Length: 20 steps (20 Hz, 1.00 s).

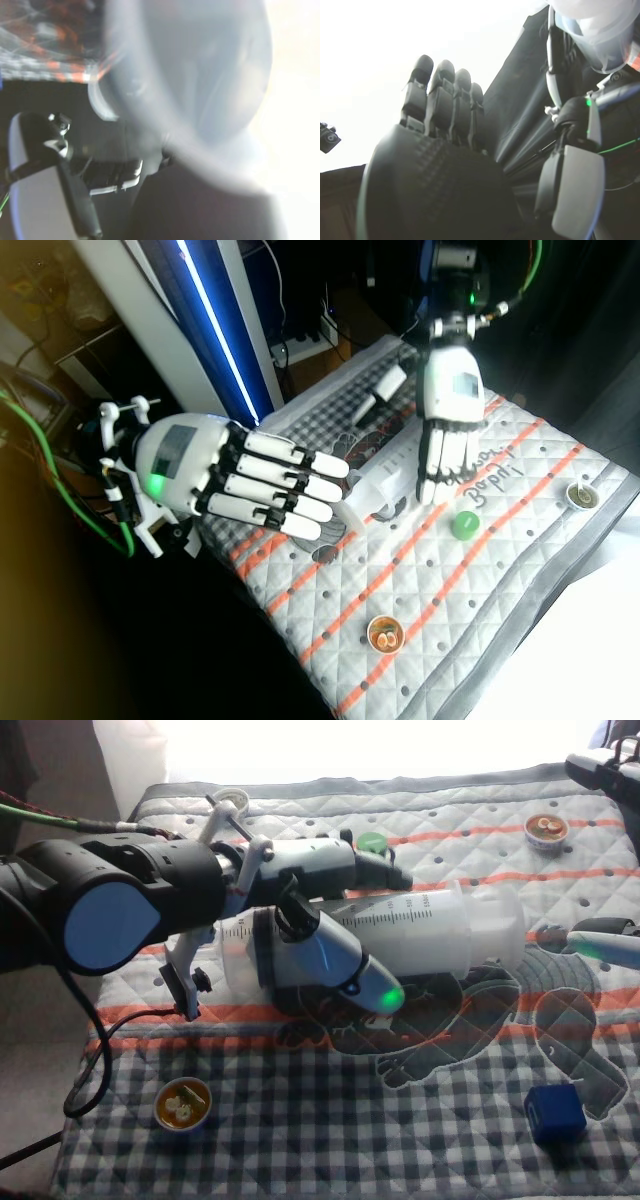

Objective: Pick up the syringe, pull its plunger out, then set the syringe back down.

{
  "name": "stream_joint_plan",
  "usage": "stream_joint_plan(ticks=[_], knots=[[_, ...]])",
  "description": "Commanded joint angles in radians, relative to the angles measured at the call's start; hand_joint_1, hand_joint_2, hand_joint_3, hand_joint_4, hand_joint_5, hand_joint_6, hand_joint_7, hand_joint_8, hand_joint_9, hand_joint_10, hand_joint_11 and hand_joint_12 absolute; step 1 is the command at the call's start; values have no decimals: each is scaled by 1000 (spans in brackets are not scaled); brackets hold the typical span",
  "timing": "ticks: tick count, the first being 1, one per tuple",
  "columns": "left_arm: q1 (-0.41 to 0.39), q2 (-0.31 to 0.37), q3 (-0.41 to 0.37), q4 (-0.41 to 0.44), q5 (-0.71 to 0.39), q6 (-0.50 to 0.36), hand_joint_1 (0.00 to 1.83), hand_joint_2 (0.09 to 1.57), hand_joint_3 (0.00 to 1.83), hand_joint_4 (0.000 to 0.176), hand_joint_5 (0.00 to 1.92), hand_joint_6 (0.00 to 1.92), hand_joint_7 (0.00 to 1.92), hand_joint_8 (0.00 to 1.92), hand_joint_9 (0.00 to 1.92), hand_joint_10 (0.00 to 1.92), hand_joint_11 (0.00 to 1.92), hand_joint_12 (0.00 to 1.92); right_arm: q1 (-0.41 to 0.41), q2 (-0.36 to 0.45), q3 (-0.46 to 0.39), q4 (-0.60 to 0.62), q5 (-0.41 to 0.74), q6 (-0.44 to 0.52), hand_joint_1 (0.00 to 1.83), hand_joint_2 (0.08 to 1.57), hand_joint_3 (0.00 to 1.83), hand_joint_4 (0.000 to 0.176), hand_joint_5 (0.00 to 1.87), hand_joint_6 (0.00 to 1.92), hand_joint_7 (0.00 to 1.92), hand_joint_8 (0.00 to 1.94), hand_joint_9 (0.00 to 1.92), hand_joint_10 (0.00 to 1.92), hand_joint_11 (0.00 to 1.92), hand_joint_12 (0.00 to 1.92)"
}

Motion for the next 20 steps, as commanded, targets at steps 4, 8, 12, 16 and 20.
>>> stream_joint_plan(ticks=[4,8,12,16,20], knots=[[0,-27,27,19,47,8,1170,1064,13,0,958,758,958,214,747,818,463,1568,16,-1,7,-9,132,13,939,1001,11,0,331,12,347,3,297,5,0,444],[2,-29,35,19,66,7,1359,1172,0,0,749,1109,895,1134,851,1412,768,1571,15,-2,7,-9,135,16,964,1019,7,0,369,16,371,6,303,4,0,516],[-6,0,22,-50,175,7,1339,1162,7,0,760,1170,894,1104,924,1307,842,1498,9,-2,7,-8,137,25,940,1025,3,0,376,9,410,9,354,17,0,608],[-14,61,-23,-107,290,8,1361,1177,0,0,755,1152,867,1169,829,1432,669,1612,6,-5,7,-8,138,26,914,1037,3,5,398,5,441,5,377,8,0,656],[-13,156,-112,-137,441,8,1359,1169,1,0,806,1087,869,1152,832,1456,716,1689,4,-7,7,-8,141,33,875,996,0,0,385,0,427,0,384,5,0,718]])
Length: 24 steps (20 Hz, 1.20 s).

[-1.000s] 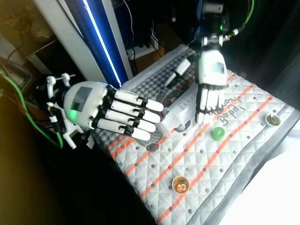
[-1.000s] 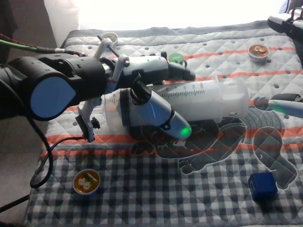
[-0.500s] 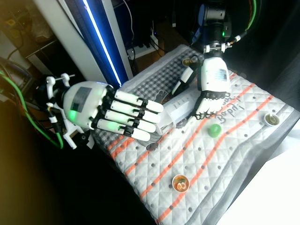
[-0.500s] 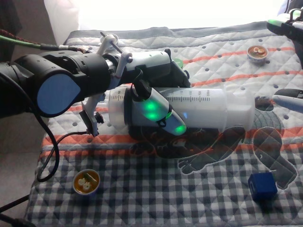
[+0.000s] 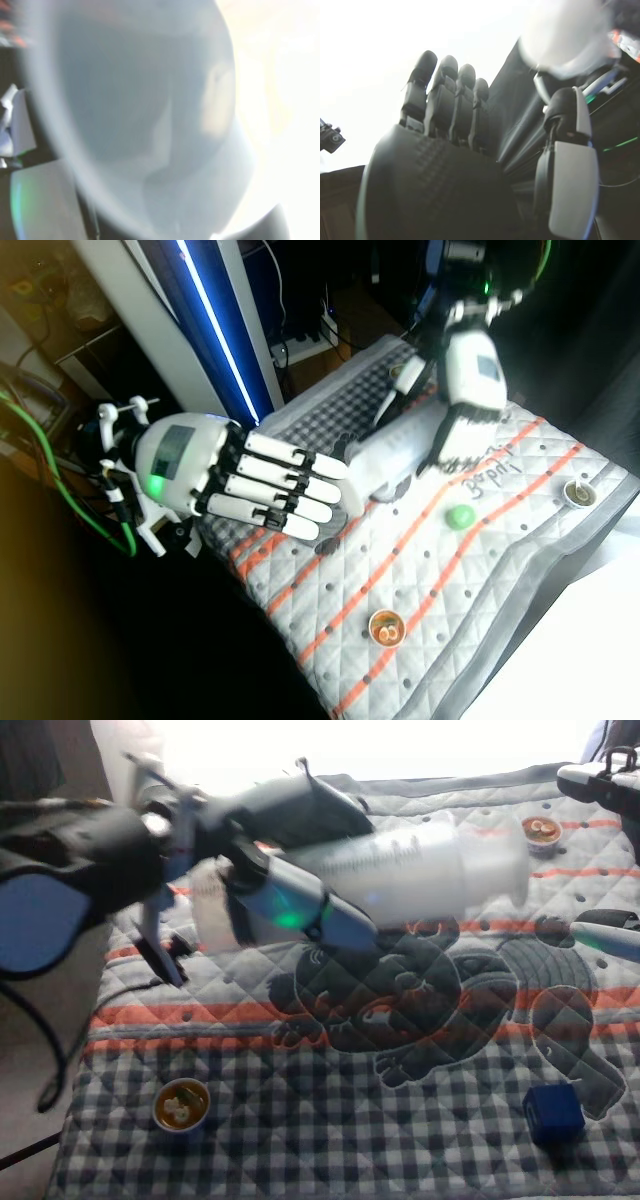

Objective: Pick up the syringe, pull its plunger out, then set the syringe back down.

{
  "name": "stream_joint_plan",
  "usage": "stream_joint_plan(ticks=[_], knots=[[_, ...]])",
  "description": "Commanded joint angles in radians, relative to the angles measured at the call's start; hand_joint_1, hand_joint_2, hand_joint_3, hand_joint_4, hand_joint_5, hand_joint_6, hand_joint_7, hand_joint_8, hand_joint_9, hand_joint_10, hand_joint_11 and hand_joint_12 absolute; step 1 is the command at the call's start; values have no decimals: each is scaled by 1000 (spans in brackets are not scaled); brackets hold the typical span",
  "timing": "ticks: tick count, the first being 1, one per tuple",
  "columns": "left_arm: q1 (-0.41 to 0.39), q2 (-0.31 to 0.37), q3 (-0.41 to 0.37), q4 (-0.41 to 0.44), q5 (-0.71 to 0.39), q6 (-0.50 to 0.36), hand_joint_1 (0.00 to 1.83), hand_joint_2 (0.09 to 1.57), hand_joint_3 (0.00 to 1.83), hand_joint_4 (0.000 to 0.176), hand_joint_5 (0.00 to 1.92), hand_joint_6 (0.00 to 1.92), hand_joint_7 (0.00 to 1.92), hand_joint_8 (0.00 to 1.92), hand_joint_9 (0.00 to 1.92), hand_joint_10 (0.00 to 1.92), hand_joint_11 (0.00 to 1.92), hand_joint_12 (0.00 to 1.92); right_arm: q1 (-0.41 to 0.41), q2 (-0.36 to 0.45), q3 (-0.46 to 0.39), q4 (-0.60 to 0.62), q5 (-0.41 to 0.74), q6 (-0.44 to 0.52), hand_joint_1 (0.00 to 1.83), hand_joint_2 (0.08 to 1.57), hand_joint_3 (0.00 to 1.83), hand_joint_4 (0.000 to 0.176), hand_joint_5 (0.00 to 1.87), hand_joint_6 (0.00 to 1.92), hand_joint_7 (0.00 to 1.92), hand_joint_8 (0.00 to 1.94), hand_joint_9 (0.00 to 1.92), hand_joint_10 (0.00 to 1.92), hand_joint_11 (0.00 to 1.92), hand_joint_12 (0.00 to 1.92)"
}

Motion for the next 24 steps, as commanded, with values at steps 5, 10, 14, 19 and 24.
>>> stream_joint_plan(ticks=[5,10,14,19,24], knots=[[7,91,-104,41,281,-11,1341,1209,0,0,767,1202,813,1305,735,1564,583,1887,5,-23,19,-10,175,61,629,892,0,0,172,3,132,0,92,3,0,438],[11,101,-126,67,295,-11,1339,1232,2,0,736,1291,773,1356,644,1600,364,1832,8,-68,63,-9,226,216,472,1007,21,0,58,16,25,5,17,5,0,391],[16,118,-155,87,323,-11,1339,1245,0,0,701,1240,754,1410,647,1657,427,1905,9,-104,88,-1,228,275,40,1105,15,0,20,6,0,0,25,8,0,400],[17,149,-203,122,378,-10,1356,1196,0,0,806,1168,853,1262,691,1518,458,1764,12,-112,83,-33,211,275,612,938,0,0,75,21,55,12,65,15,0,488],[17,162,-238,150,407,-10,1348,1216,0,0,710,1251,857,1267,667,1567,270,1777,38,-128,77,-76,205,275,700,862,0,0,116,2,90,3,92,11,0,703]])
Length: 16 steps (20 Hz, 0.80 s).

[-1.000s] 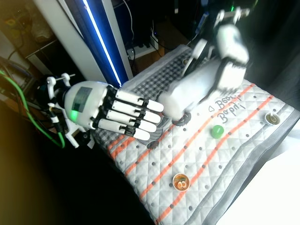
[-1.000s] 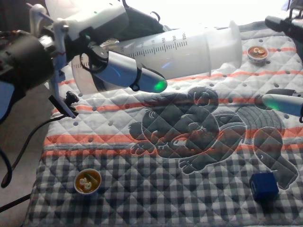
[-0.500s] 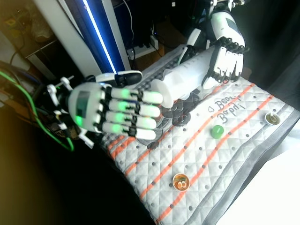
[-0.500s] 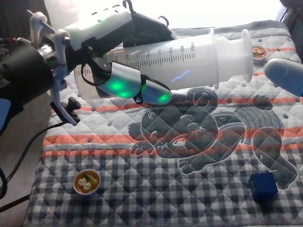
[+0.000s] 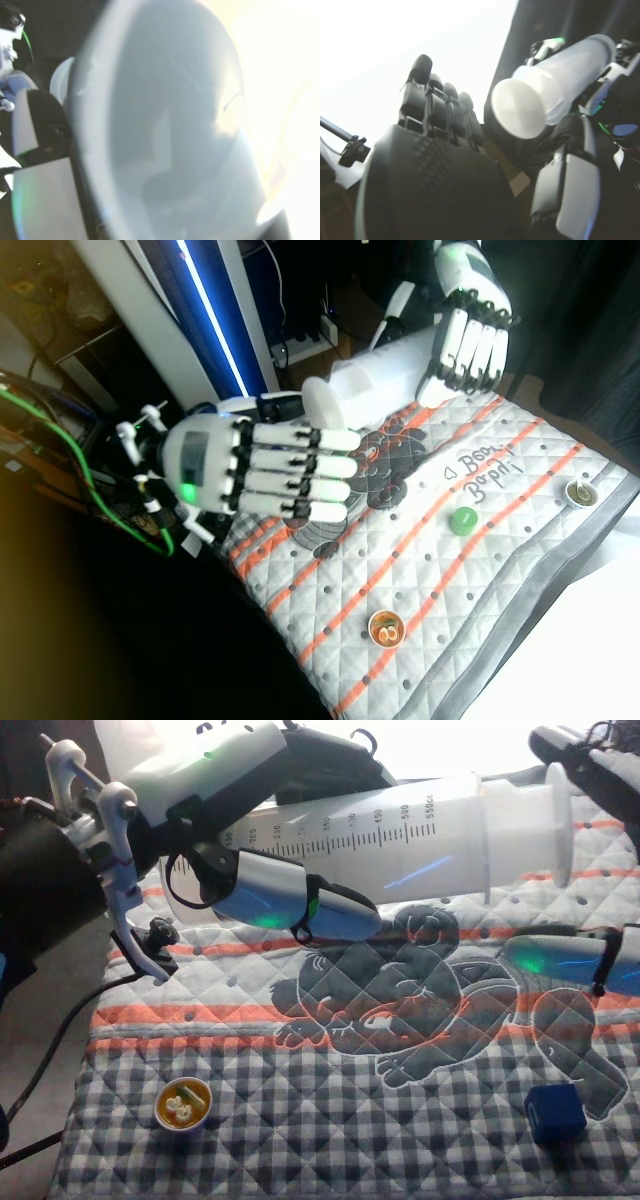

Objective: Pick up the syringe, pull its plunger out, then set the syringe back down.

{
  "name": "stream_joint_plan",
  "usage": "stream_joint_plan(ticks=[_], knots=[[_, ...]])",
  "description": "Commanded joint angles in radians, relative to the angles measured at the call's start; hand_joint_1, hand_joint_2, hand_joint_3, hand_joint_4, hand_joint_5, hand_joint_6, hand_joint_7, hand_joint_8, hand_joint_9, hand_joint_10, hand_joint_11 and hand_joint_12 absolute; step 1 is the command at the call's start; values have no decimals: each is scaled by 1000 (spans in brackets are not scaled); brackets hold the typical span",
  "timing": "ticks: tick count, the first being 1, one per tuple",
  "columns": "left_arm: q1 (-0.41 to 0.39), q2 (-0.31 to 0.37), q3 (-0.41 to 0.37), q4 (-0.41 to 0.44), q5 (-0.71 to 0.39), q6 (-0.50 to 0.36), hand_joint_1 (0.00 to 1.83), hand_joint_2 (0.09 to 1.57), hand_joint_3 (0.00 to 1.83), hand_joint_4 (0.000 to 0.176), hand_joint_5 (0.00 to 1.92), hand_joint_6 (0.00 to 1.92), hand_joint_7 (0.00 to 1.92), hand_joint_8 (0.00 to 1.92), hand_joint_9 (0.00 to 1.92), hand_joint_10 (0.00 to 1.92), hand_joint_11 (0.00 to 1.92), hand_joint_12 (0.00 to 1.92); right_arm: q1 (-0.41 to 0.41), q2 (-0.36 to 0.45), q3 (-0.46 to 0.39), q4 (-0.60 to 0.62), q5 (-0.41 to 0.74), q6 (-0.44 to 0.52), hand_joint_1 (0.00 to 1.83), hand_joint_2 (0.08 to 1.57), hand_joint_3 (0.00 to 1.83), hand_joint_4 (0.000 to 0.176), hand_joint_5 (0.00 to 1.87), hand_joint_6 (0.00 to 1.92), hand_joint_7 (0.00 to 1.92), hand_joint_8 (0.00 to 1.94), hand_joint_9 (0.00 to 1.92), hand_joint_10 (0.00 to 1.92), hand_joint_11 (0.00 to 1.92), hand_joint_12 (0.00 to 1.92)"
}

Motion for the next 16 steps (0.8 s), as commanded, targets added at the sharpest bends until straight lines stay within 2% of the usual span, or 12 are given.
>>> stream_joint_plan(ticks=[1,2,3,4,7,9,10,11,13,14,15,16], knots=[[-11,4,-4,31,154,-14,1452,1172,0,0,624,629,870,1173,713,1492,275,1766,17,-1,0,-17,125,8,694,883,5,0,142,7,107,5,101,11,0,665],[-10,4,-7,31,157,-13,1472,1167,0,0,647,292,864,1184,715,1482,275,1801,27,-4,0,-29,124,8,676,895,6,0,122,6,101,1,101,9,0,574],[-9,3,-10,31,159,-13,1369,1230,0,0,600,1056,839,1323,676,1580,297,1801,30,-5,1,-34,124,8,690,918,9,0,92,1,74,0,100,6,0,575],[-7,2,-12,31,159,-13,1349,1226,0,0,672,1192,829,1314,680,1568,405,1776,34,-6,1,-39,124,8,726,944,12,0,95,3,67,0,112,9,0,650],[-2,-3,-12,31,157,-13,1365,1156,0,0,844,1132,932,1090,802,1386,629,1655,44,-10,0,-56,123,8,904,955,0,0,142,20,72,10,163,23,0,902],[-2,-6,-12,31,157,-13,1365,1163,2,0,793,1136,921,1155,815,1408,658,1755,49,-12,0,-64,121,8,1053,956,0,0,218,27,100,8,196,25,0,977],[-2,-7,-12,31,157,-13,1248,1164,1,0,823,1133,943,1201,850,1341,691,1780,49,-13,1,-66,120,8,1052,973,5,0,264,32,141,15,234,33,0,1078],[-2,-8,-12,31,157,-13,1212,1169,2,0,819,1153,934,1218,804,1319,616,1857,49,-13,1,-67,118,8,1070,1020,5,0,513,50,417,32,508,101,270,1160],[-2,-8,-11,31,155,-13,1213,1171,1,0,811,1158,936,1220,813,1325,635,1866,50,-14,2,-67,116,8,1126,1055,5,0,664,45,535,29,612,183,373,1241],[-2,-8,-11,31,155,-13,1214,1166,0,0,829,1140,943,1210,819,1332,603,1864,52,-15,2,-69,115,8,1135,1168,0,0,823,922,757,96,747,354,426,1443],[-2,-10,-9,31,154,-13,1331,1167,6,0,796,1122,916,1206,809,1452,594,1916,53,-15,3,-69,113,8,1309,1191,0,0,880,1026,736,1344,788,1303,612,1568],[-2,-10,-9,31,153,-13,1350,1168,6,0,786,1139,908,1179,817,1457,578,1903,54,-15,3,-69,113,8,1345,1181,0,0,804,1078,804,1324,861,1337,738,1495]])
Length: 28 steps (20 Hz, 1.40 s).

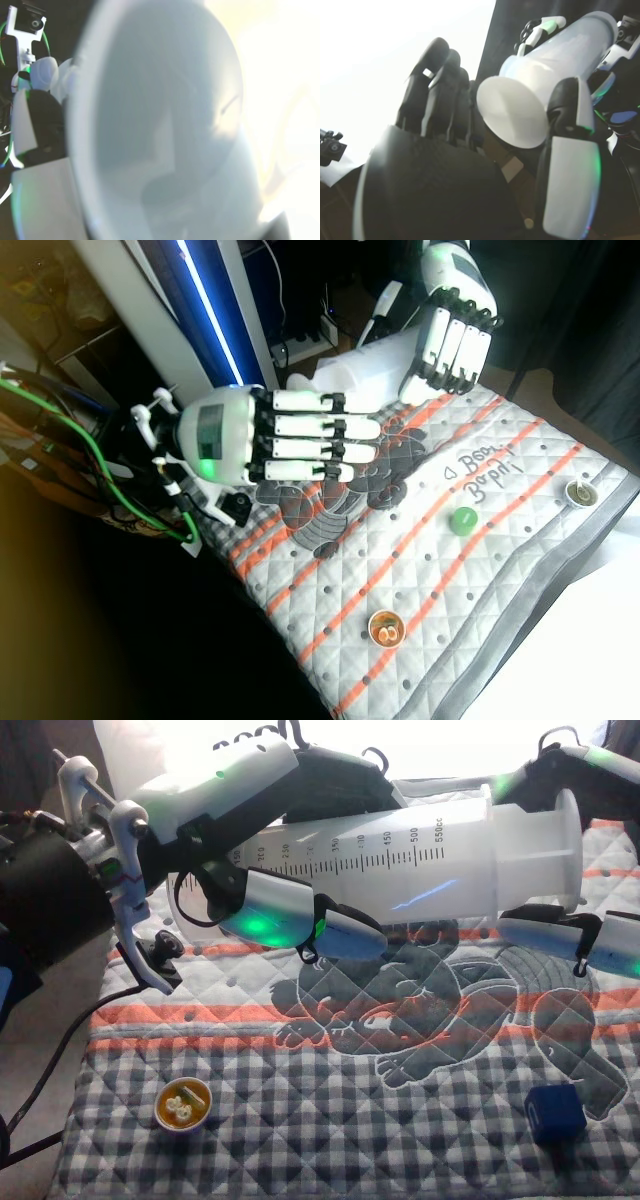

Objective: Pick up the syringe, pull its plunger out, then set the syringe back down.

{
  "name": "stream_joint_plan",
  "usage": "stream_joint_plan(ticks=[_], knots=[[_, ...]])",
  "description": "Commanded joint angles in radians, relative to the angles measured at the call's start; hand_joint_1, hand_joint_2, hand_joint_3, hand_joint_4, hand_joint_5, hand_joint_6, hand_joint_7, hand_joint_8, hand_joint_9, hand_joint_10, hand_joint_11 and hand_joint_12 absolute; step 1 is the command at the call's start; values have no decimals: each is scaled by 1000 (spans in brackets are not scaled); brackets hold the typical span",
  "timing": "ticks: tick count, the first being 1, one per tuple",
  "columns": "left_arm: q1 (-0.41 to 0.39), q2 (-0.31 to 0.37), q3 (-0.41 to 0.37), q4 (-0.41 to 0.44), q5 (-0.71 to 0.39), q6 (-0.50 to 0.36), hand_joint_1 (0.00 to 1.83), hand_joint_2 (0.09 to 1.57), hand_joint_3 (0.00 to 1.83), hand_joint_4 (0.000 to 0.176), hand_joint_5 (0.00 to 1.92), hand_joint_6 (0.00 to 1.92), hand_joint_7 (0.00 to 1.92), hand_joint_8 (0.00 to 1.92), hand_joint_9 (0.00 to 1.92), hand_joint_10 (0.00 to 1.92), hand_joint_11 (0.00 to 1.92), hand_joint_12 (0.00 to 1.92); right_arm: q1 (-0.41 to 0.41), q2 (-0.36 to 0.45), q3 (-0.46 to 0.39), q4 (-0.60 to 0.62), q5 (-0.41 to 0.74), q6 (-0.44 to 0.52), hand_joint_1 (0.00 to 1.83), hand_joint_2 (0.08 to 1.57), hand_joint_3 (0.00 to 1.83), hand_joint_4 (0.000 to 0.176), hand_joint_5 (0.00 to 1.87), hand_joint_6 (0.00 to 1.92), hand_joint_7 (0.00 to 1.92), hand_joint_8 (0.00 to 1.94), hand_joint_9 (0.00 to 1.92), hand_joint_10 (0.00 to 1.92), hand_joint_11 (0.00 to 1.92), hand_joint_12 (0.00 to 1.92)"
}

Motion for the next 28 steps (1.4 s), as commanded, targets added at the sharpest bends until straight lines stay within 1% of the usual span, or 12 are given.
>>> stream_joint_plan(ticks=[1,2,6,9,13,14,17,18,19,21,24,28], knots=[[-14,-8,3,22,160,-16,1353,1167,3,0,787,1163,910,1157,824,1432,576,1879,14,-4,2,-33,96,6,1360,1179,0,0,756,1085,839,1300,896,1368,801,1474],[-14,-9,4,22,159,-16,1355,1176,3,0,778,1231,897,1160,776,1427,525,1845,15,-5,2,-33,95,6,1249,1216,8,0,722,1155,854,1427,936,1377,861,1600],[-14,-11,9,22,156,-17,1352,1194,1,0,748,1262,855,1233,746,1475,534,1872,16,-5,4,-33,93,6,1235,1203,0,0,781,1048,896,1418,993,1477,923,1784],[-8,-8,13,15,154,-17,1195,1197,1,0,769,1236,885,1291,768,1392,609,1881,16,-5,5,-31,93,6,1230,1210,1,0,767,1068,877,1449,962,1574,934,1900],[3,7,12,0,155,-17,1191,1199,0,0,786,1227,871,1291,734,1325,516,1898,15,1,4,-31,93,6,1228,1213,1,0,753,1122,876,1445,961,1609,954,1896],[5,10,11,-3,155,-17,1318,1200,1,0,776,1220,849,1272,716,1468,504,1883,15,4,4,-31,94,6,1226,1216,1,0,752,1123,867,1463,946,1626,939,1879],[18,28,5,-19,161,-17,1346,1211,1,0,782,1185,829,1318,660,1549,413,1881,13,7,-1,-31,99,6,1243,1183,0,0,811,1040,932,1349,977,1479,935,1725],[22,33,4,-22,163,-17,1346,1211,0,0,790,1181,821,1318,656,1563,421,1891,12,8,-3,-31,101,6,1245,1176,0,0,853,967,919,1380,968,1509,928,1758],[28,39,3,-31,164,-17,1348,1208,0,0,796,1169,826,1303,669,1557,440,1885,10,11,-5,-30,106,6,1271,1122,0,0,1013,737,1006,1228,1024,1430,981,1699],[36,47,2,-42,168,-17,1350,1200,0,0,824,1154,805,1303,697,1527,478,1859,6,18,-8,-30,112,6,1274,1104,0,0,1051,685,1006,1222,978,1462,897,1681],[47,55,2,-57,169,-16,1191,1189,0,5,821,1230,858,1241,603,1262,83,1919,1,32,-13,-27,121,5,1260,1136,5,0,982,809,924,1354,903,1585,836,1765],[65,67,1,-78,172,-15,1198,1193,1,0,772,1234,894,1257,752,1263,550,1801,-4,41,-19,-21,127,4,1254,1147,3,0,917,920,946,1321,922,1507,829,1708]])
